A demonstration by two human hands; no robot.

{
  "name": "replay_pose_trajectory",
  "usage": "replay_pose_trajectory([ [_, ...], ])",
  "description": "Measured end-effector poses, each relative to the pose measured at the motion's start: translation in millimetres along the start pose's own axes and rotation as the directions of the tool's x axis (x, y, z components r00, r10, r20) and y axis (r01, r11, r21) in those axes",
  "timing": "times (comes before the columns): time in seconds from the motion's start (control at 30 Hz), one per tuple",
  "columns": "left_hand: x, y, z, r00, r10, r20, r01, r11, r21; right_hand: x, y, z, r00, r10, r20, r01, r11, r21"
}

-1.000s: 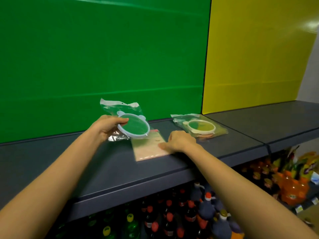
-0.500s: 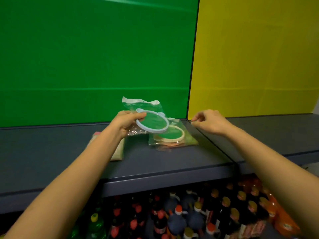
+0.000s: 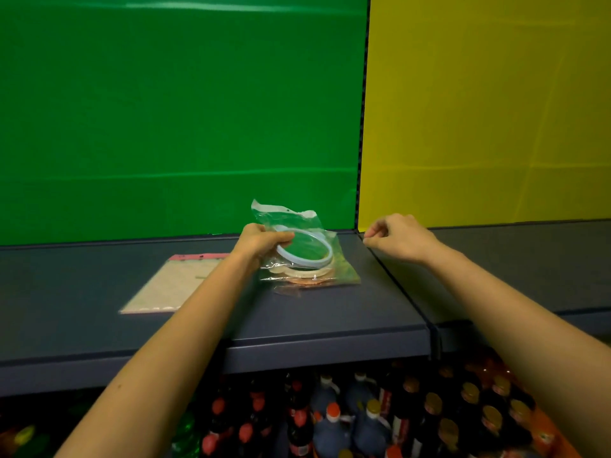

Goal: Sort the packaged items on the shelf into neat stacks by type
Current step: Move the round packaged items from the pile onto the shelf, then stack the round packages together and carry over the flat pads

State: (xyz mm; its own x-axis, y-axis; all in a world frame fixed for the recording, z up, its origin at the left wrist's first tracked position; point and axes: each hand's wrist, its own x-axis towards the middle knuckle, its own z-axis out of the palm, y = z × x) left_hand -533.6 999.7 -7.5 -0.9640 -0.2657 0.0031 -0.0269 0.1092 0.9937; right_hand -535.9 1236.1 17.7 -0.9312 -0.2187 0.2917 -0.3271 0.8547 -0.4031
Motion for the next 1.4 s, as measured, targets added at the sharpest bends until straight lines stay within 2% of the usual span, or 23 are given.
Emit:
replay_pose_trajectory([
  [0.13, -5, -1, 8, 0.995, 0.083, -0.056, -0.077, 0.993, 0.089, 4, -4, 0, 1.000, -0.030, 0.004, 0.030, 1.000, 0.002],
  [0.33, -2, -6, -2, 0.993, 0.086, -0.087, -0.055, 0.947, 0.315, 10, -21, 2, 0.995, -0.099, 0.017, 0.099, 0.995, 0.005],
  [0.43, -9, -3, -11, 0.984, 0.141, -0.112, -0.077, 0.892, 0.446, 15, -37, 8, 0.989, -0.145, 0.020, 0.145, 0.989, 0.020],
  [0.53, -19, -1, -35, 0.966, 0.202, -0.161, -0.061, 0.784, 0.618, 19, -63, 18, 0.977, -0.209, 0.038, 0.208, 0.977, 0.041],
  [0.67, -38, -5, -100, 0.929, 0.272, -0.251, 0.017, 0.646, 0.763, 22, -116, 40, 0.950, -0.301, 0.076, 0.296, 0.952, 0.075],
  [0.8, -74, -13, -176, 0.869, 0.323, -0.375, 0.156, 0.540, 0.827, 19, -184, 73, 0.900, -0.418, 0.125, 0.407, 0.907, 0.106],
  [1.0, -135, -35, -300, 0.804, 0.318, -0.502, 0.309, 0.497, 0.811, -5, -302, 126, 0.800, -0.564, 0.204, 0.540, 0.826, 0.163],
  [1.2, -206, -50, -433, 0.764, 0.288, -0.577, 0.450, 0.403, 0.797, -43, -432, 178, 0.704, -0.666, 0.245, 0.632, 0.746, 0.211],
  [1.3, -238, -60, -494, 0.743, 0.302, -0.597, 0.497, 0.350, 0.794, -63, -495, 204, 0.671, -0.698, 0.252, 0.658, 0.716, 0.233],
  [1.4, -268, -75, -548, 0.720, 0.297, -0.627, 0.534, 0.340, 0.774, -81, -554, 233, 0.650, -0.708, 0.276, 0.659, 0.706, 0.260],
])
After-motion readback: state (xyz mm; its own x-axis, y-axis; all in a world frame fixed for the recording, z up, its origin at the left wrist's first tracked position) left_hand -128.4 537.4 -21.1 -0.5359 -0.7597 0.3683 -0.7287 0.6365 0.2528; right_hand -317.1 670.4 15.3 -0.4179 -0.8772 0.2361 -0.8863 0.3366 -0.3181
